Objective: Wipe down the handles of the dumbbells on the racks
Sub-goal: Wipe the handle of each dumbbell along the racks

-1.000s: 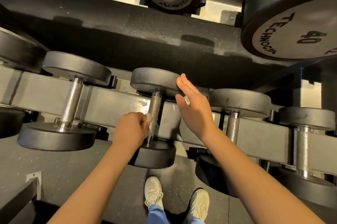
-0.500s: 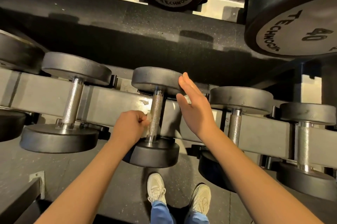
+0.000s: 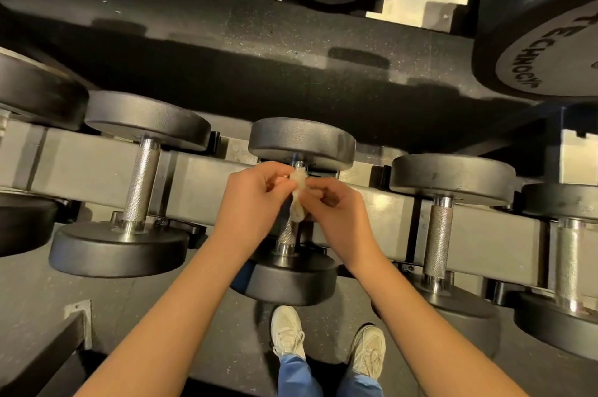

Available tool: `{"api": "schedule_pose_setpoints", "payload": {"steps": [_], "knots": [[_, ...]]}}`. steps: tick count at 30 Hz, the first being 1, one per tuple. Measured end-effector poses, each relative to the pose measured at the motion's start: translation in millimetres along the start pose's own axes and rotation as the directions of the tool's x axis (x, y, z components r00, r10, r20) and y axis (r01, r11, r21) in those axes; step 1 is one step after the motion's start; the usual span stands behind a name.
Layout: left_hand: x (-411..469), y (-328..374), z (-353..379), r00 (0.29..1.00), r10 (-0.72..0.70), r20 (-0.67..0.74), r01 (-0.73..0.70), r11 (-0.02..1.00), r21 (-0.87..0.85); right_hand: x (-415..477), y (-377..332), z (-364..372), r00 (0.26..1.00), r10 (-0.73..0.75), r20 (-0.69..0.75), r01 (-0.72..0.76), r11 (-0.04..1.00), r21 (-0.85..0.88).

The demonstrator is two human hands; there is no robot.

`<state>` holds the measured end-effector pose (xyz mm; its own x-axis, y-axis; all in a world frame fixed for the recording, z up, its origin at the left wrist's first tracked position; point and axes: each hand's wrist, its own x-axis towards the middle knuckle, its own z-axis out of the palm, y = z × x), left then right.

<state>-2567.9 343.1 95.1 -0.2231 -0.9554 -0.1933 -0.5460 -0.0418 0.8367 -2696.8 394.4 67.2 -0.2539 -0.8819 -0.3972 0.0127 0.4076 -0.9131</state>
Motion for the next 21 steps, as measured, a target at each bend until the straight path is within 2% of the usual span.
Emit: {"api": "schedule_pose_setpoints", "payload": {"steps": [3,5,9,14,17,21], "knots": [[5.1,3.8,-11.1,0.977,0.182,-0.112,-0.161,0.971,0.175,8.9,9.7,-1.7,0.983,-0.054,-0.178,0.03,0.991,-0.134],[11.5,6.1,-14.9,0.969,0.231,-0.088,-0.203,0.948,0.246,16.3,15.0,3.2,0.968,-0.058,-0.245,0.029,0.992,-0.12],[19.6,0.6,-13.7,0.972,0.23,-0.042,-0.21,0.937,0.279,21.4,20.0,18.6,0.967,-0.05,-0.25,0.035,0.997,-0.063],[21.1,-5.6,-15.0,0.973,0.228,-0.042,-0.215,0.953,0.213,-0.5,40.6,11.1,0.989,-0.009,-0.148,-0.026,0.971,-0.236],[21.0,-7.3,-14.6,0.976,0.216,-0.038,-0.205,0.96,0.191,-7.8,38.0,4.2,0.994,0.021,-0.105,-0.044,0.973,-0.228],[17.3,-8.6,-13.1,0.972,0.233,-0.023,-0.222,0.95,0.217,13.9,14.3,-0.3,0.971,-0.095,-0.219,0.059,0.985,-0.164]]}}
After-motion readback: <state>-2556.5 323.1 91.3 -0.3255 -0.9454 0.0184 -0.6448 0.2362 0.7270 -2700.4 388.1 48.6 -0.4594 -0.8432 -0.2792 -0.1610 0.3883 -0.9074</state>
